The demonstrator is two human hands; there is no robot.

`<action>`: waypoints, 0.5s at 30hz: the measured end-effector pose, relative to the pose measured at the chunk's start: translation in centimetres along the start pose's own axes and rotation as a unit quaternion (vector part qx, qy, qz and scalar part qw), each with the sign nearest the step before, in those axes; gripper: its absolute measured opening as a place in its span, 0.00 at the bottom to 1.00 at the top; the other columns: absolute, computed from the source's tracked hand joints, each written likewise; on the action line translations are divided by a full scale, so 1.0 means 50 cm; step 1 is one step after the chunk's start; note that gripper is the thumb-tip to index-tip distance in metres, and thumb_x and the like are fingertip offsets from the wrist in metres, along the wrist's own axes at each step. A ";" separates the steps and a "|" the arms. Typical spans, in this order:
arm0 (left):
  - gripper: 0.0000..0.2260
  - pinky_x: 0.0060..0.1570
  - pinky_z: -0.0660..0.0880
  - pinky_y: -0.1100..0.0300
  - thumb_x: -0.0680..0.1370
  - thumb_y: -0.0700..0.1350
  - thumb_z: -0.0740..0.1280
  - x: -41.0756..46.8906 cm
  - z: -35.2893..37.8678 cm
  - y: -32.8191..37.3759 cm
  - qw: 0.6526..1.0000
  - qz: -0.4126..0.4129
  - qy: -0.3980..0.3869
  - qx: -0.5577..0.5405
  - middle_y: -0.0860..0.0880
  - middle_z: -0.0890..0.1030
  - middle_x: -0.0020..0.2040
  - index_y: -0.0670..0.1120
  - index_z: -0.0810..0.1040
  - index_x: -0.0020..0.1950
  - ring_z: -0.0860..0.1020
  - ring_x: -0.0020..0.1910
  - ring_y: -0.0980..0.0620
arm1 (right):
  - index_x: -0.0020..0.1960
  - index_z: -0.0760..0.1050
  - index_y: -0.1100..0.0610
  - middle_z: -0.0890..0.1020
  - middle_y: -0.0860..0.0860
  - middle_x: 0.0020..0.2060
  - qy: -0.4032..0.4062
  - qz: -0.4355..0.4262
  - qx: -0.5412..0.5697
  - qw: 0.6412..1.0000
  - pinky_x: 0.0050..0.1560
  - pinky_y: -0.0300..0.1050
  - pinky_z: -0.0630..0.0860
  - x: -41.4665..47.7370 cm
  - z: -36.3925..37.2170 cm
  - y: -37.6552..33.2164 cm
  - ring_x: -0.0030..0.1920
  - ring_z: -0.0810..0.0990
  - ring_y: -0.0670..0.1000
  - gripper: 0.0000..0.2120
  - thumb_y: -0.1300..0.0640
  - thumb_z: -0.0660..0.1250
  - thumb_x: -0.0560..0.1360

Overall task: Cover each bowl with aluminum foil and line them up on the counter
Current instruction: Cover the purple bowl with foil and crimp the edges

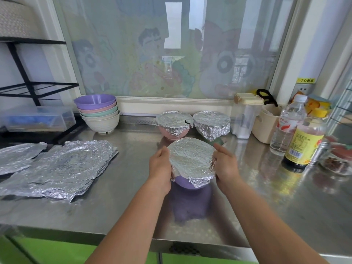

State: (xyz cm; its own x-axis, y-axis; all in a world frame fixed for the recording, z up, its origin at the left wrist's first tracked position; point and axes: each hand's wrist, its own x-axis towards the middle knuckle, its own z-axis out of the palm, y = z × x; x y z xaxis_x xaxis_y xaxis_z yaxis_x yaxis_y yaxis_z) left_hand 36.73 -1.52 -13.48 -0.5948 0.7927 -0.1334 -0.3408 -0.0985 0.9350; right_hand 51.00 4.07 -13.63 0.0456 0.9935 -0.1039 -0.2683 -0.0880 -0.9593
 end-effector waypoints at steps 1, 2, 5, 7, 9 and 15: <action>0.12 0.34 0.77 0.60 0.82 0.45 0.62 -0.005 0.006 -0.004 1.000 0.001 0.019 -0.023 0.46 0.84 0.37 0.42 0.81 0.45 0.81 0.34 0.51 | 0.68 0.73 0.63 0.82 0.59 0.47 0.006 0.000 0.006 1.000 0.55 0.55 0.76 -0.001 0.002 0.000 0.49 0.79 0.57 0.19 0.68 0.58 0.78; 0.12 0.33 0.76 0.61 0.82 0.45 0.62 -0.011 0.011 -0.008 0.998 0.009 0.040 -0.049 0.48 0.83 0.35 0.43 0.81 0.44 0.80 0.32 0.52 | 0.67 0.73 0.63 0.82 0.58 0.46 0.010 -0.001 0.011 1.000 0.55 0.54 0.76 0.000 0.002 0.001 0.48 0.79 0.56 0.18 0.68 0.58 0.78; 0.15 0.42 0.78 0.58 0.83 0.49 0.60 -0.024 0.017 -0.020 0.991 0.019 0.050 -0.126 0.48 0.85 0.40 0.43 0.82 0.47 0.82 0.39 0.51 | 0.65 0.74 0.60 0.82 0.55 0.43 0.015 0.001 0.024 1.000 0.52 0.51 0.74 -0.001 0.002 0.002 0.48 0.79 0.55 0.17 0.68 0.58 0.79; 0.18 0.47 0.78 0.55 0.83 0.52 0.57 -0.026 0.008 -0.031 0.994 0.015 0.037 -0.104 0.48 0.85 0.41 0.44 0.82 0.46 0.83 0.43 0.50 | 0.65 0.74 0.60 0.81 0.55 0.42 0.009 0.004 0.005 1.000 0.49 0.50 0.73 0.002 0.000 0.001 0.46 0.77 0.55 0.17 0.67 0.58 0.79; 0.19 0.46 0.77 0.57 0.83 0.52 0.57 -0.019 -0.010 -0.033 0.997 0.038 0.040 -0.048 0.49 0.85 0.42 0.44 0.81 0.44 0.82 0.44 0.50 | 0.66 0.75 0.61 0.82 0.57 0.47 -0.003 0.001 -0.032 0.999 0.54 0.51 0.74 0.006 -0.005 -0.008 0.50 0.79 0.55 0.17 0.67 0.59 0.78; 0.15 0.56 0.70 0.55 0.82 0.50 0.55 -0.035 -0.043 0.088 0.927 0.225 0.085 0.288 0.49 0.80 0.50 0.46 0.79 0.50 0.76 0.52 0.48 | 0.74 0.68 0.53 0.72 0.45 0.64 -0.126 -0.141 -0.266 0.945 0.70 0.45 0.63 0.003 -0.017 -0.098 0.67 0.69 0.45 0.21 0.56 0.62 0.81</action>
State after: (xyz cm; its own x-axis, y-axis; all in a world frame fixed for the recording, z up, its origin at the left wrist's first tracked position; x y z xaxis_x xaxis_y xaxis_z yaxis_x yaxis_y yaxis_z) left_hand 34.71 -4.64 -9.85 -0.7049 0.6389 0.3079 0.3847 -0.0203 0.9228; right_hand 53.15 4.58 -9.19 -0.2065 0.9622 0.1778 0.2456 0.2268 -0.9425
